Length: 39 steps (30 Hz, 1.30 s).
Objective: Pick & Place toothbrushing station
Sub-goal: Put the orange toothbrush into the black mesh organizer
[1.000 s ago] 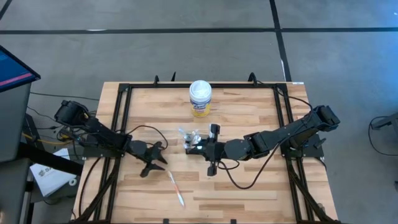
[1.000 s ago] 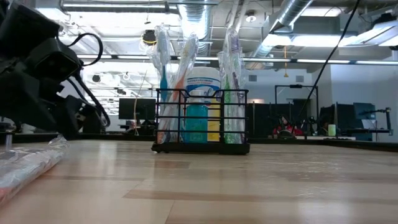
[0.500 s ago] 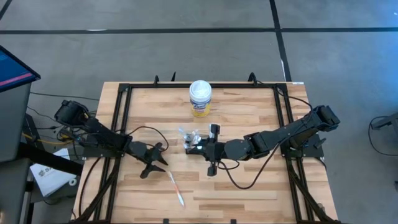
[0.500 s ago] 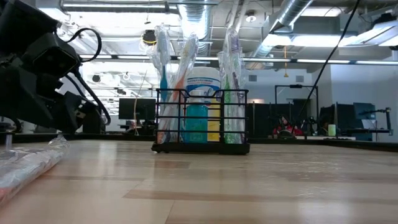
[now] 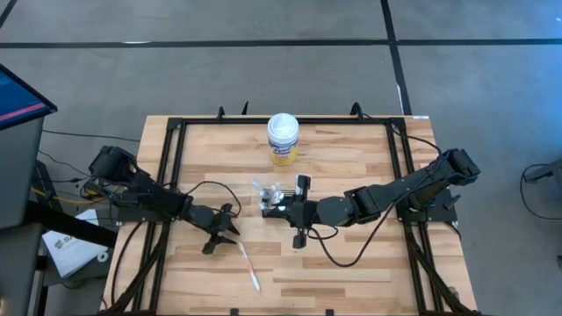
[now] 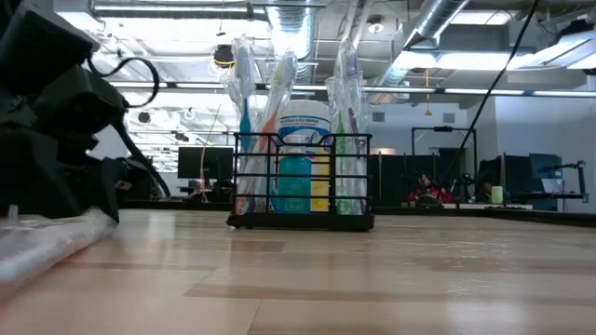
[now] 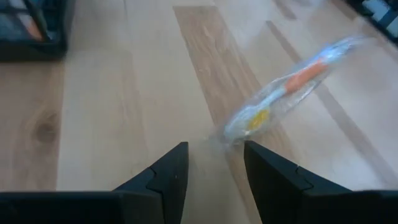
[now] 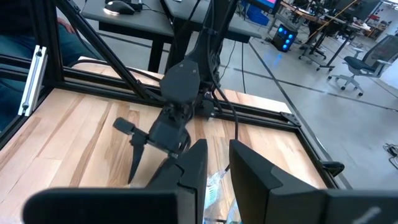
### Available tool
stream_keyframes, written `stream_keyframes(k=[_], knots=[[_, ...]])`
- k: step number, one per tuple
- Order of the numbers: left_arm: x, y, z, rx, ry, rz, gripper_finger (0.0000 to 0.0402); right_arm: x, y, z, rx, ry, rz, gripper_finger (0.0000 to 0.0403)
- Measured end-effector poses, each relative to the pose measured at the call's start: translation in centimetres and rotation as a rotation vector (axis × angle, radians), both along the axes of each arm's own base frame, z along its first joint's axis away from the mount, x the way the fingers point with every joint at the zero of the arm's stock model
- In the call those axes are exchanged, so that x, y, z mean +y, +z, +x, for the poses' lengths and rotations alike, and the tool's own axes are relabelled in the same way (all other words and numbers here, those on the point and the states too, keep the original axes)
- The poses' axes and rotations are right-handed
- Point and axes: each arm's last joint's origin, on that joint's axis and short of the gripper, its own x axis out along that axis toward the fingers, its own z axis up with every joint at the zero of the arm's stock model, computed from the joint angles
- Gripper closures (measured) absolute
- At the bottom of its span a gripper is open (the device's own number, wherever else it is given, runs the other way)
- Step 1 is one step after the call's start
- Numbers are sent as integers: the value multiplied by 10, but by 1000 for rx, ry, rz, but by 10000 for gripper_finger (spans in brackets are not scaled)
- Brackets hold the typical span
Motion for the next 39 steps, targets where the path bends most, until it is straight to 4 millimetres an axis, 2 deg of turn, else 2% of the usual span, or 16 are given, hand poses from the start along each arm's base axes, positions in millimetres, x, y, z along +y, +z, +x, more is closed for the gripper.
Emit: stream_keyframes(k=[7,13,27,35,39], knots=[[-6,-3,14,12,-11,0,253,0,-1,0,7,0,-3,344],[-6,-3,14,4,-33,26,253,0,-1,0,14,0,-5,344],[-6,2,14,-99,-163,214,253,0,-2,-1,26,0,-10,344],[-6,2,15,-105,-165,217,253,0,-2,-1,25,0,-10,344],[-10,7,21,-129,-182,196,253,0,-2,-1,25,0,-10,344]])
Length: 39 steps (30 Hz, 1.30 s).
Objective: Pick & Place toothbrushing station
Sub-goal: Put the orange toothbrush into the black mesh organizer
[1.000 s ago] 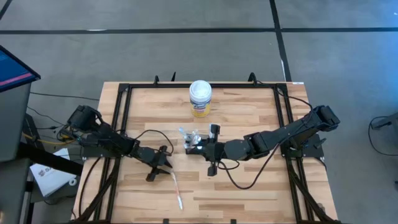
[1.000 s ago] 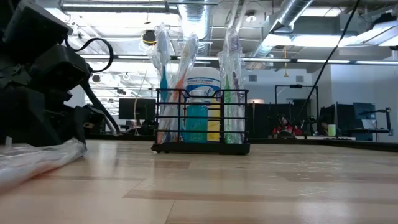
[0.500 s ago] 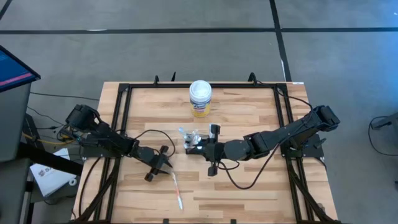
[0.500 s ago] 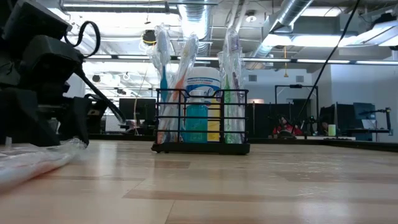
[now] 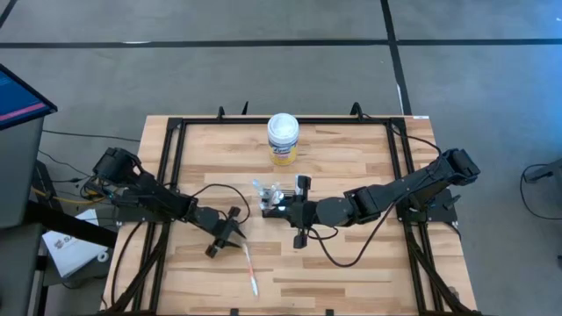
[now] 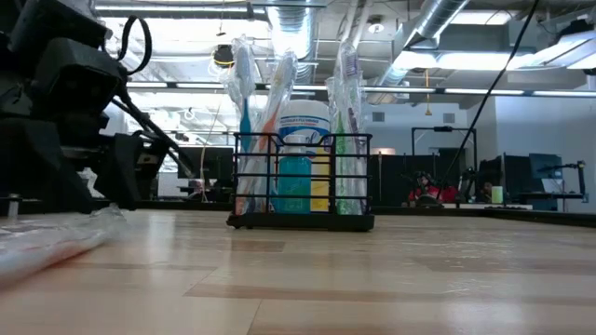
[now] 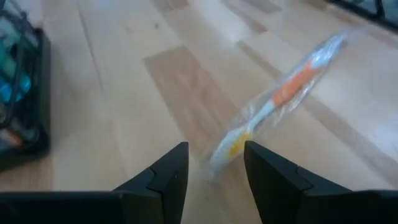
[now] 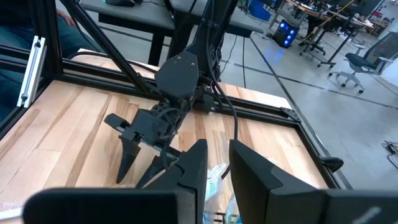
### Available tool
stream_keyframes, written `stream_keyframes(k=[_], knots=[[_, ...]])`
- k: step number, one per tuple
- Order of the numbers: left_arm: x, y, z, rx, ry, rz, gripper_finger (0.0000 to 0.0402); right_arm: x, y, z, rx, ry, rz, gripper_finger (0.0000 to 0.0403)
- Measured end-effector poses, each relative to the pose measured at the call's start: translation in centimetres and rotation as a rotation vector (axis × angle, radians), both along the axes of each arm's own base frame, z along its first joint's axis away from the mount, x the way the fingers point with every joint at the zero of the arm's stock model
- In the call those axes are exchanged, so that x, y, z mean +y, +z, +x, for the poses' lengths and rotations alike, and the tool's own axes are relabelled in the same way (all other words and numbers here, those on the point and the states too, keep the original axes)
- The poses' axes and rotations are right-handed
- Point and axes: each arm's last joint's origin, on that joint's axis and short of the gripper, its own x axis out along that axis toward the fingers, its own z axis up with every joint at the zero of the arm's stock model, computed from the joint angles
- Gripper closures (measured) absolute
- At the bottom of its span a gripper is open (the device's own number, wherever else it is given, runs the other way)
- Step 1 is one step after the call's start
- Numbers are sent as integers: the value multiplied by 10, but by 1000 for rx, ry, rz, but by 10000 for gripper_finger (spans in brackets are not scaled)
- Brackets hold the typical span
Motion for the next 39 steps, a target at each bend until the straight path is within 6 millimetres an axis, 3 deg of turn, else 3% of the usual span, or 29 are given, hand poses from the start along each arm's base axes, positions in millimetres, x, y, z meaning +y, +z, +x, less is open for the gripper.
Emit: stream_keyframes(k=[14,23,32,39], knots=[[-4,-12,6,56,-50,14,266,0,0,0,3,0,-1,344],[-5,-12,6,81,-45,-39,391,0,0,0,4,0,-2,344],[-5,-10,5,97,-19,-84,400,0,0,0,4,1,-2,344],[-4,13,7,34,82,-232,401,4,-1,-1,13,71,54,344]])
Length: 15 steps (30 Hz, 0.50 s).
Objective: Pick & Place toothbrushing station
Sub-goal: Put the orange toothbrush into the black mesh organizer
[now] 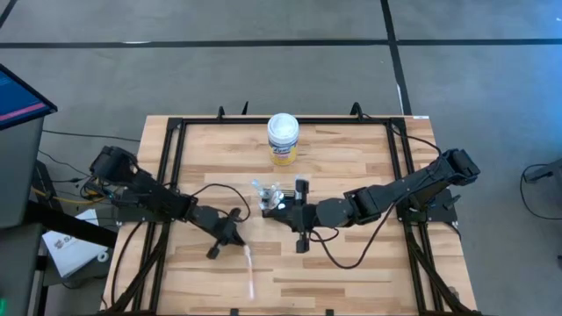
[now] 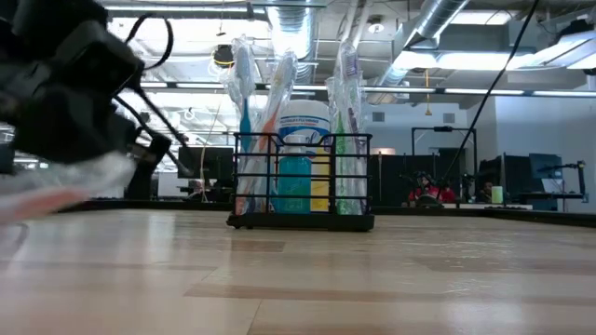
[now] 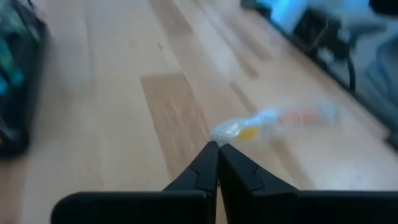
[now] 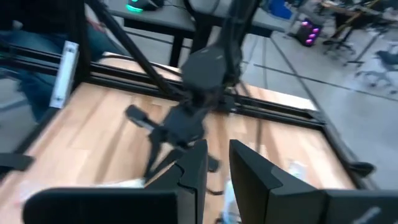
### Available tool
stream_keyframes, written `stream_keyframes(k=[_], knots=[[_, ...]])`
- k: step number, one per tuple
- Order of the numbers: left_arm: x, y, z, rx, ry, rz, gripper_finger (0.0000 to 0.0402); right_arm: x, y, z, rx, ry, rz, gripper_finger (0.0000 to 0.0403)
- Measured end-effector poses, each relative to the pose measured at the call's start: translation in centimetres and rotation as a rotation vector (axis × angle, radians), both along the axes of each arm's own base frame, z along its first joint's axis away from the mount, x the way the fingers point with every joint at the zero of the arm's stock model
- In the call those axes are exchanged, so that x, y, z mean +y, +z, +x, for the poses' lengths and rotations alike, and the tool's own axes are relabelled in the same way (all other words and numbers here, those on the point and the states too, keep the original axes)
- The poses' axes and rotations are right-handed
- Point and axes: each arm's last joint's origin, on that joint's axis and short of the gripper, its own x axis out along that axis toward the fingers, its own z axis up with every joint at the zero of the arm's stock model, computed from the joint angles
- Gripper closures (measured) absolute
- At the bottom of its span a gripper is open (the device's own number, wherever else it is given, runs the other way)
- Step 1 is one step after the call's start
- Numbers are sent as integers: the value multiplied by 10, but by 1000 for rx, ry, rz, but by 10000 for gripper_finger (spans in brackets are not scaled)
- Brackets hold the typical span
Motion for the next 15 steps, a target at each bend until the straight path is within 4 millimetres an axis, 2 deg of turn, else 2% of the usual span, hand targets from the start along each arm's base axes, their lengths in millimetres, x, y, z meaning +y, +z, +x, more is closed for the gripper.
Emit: stream_keyframes(k=[7,15], knots=[[2,29,-2,-113,59,-86,401,-1,-3,-1,34,13,31,344],[7,56,-7,-266,128,-57,401,0,-6,-1,61,28,123,344]])
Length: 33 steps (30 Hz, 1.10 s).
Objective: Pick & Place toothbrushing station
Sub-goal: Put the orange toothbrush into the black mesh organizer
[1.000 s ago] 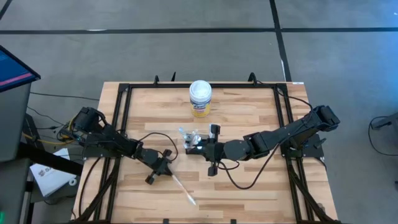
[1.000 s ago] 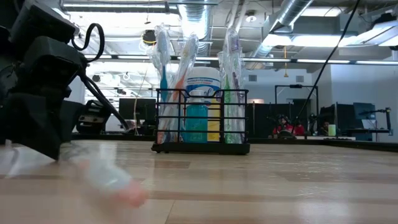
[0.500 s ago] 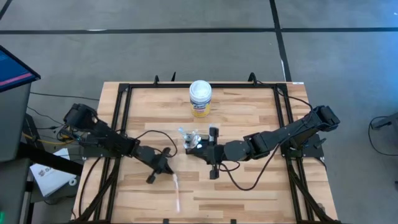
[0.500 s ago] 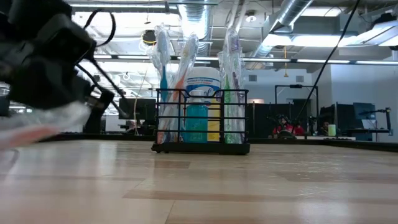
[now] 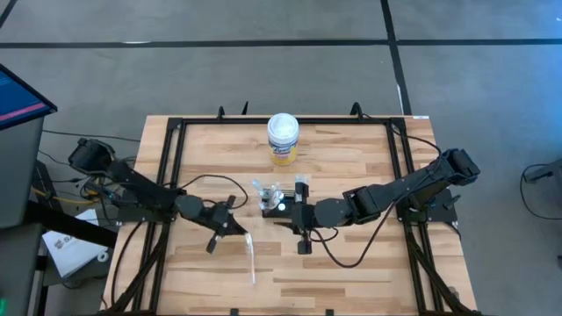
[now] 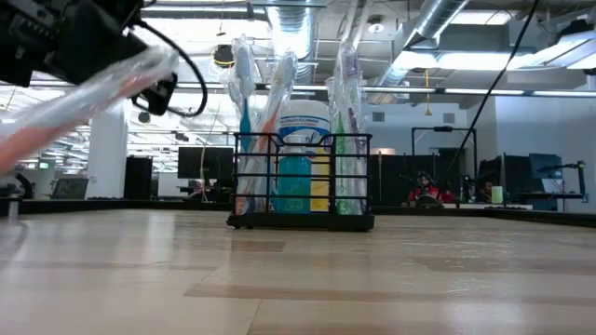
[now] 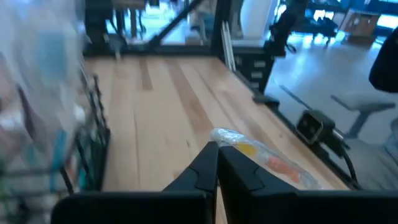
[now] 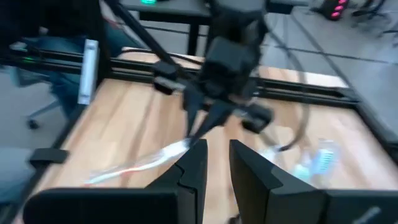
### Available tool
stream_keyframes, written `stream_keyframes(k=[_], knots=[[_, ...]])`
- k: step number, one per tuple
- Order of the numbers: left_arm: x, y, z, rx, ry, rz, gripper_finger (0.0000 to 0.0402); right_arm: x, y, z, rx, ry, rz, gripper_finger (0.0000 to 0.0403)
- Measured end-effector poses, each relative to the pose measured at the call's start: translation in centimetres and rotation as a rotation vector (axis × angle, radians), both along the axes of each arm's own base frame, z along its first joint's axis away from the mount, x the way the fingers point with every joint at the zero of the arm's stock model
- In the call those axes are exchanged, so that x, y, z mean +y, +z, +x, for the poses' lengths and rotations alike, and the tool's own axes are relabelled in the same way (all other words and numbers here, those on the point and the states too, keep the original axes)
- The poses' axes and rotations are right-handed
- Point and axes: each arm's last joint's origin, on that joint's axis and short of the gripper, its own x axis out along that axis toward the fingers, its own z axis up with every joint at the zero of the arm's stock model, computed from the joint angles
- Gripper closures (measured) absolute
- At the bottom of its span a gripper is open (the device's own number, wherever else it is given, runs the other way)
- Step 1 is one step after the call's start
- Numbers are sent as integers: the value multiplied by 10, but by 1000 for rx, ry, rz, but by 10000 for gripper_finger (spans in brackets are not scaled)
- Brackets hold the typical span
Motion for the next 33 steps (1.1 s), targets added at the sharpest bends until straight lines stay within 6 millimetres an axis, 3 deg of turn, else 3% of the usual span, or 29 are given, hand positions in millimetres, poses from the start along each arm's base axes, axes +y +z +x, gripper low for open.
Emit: stream_keyframes(k=[10,22,33], knots=[[3,20,-5,-121,31,42,401,-2,0,2,10,21,125,344],[-7,61,17,-199,19,175,401,-5,-14,11,71,81,233,344],[-10,92,30,-242,54,325,401,-6,-9,13,60,148,287,344]])
